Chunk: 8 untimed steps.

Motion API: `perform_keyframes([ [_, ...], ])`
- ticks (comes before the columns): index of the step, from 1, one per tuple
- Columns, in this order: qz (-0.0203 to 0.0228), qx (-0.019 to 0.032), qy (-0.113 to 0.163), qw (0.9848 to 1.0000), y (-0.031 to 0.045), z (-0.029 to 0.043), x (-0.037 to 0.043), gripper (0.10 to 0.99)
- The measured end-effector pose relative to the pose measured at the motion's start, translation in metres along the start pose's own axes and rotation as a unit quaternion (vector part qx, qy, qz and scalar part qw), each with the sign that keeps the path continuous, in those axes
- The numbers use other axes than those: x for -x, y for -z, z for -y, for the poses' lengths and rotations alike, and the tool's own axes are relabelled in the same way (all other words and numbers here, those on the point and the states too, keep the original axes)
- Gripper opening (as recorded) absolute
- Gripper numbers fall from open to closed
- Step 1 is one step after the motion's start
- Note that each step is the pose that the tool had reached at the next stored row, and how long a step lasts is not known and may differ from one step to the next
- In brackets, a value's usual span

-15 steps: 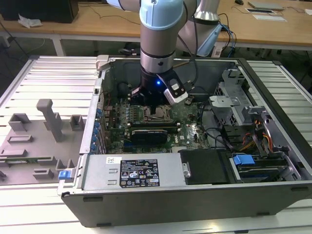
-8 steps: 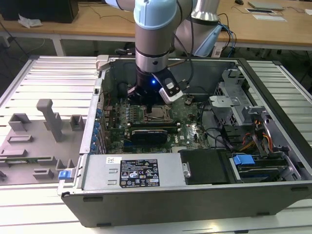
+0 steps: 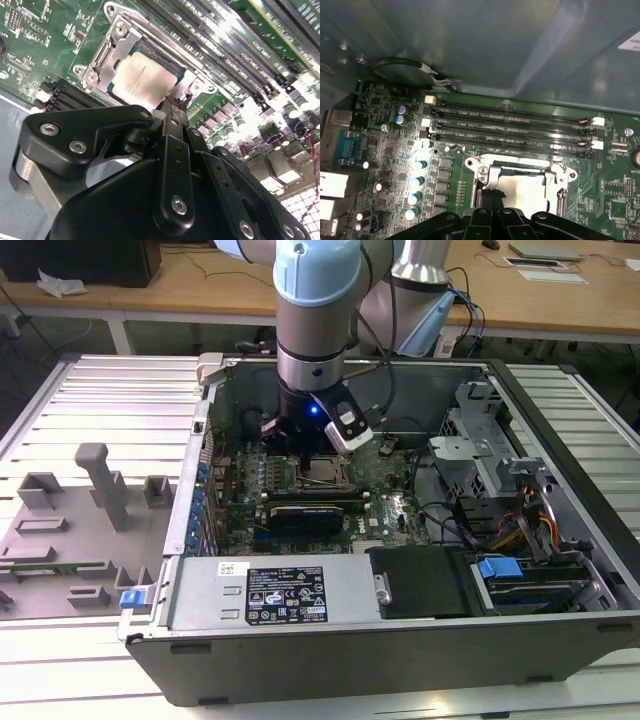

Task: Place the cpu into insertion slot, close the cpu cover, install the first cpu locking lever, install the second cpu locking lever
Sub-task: 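Close the cpu cover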

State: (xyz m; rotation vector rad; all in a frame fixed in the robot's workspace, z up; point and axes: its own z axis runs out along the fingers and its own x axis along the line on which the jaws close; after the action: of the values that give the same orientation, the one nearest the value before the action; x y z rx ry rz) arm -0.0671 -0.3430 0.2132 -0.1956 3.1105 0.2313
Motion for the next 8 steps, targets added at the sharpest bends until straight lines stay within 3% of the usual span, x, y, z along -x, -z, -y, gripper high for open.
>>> perform_keyframes([
  [8,0.0003,0.0026,0.000,1.0000,-0.0062,-0.0016,-0.0012,0.106],
])
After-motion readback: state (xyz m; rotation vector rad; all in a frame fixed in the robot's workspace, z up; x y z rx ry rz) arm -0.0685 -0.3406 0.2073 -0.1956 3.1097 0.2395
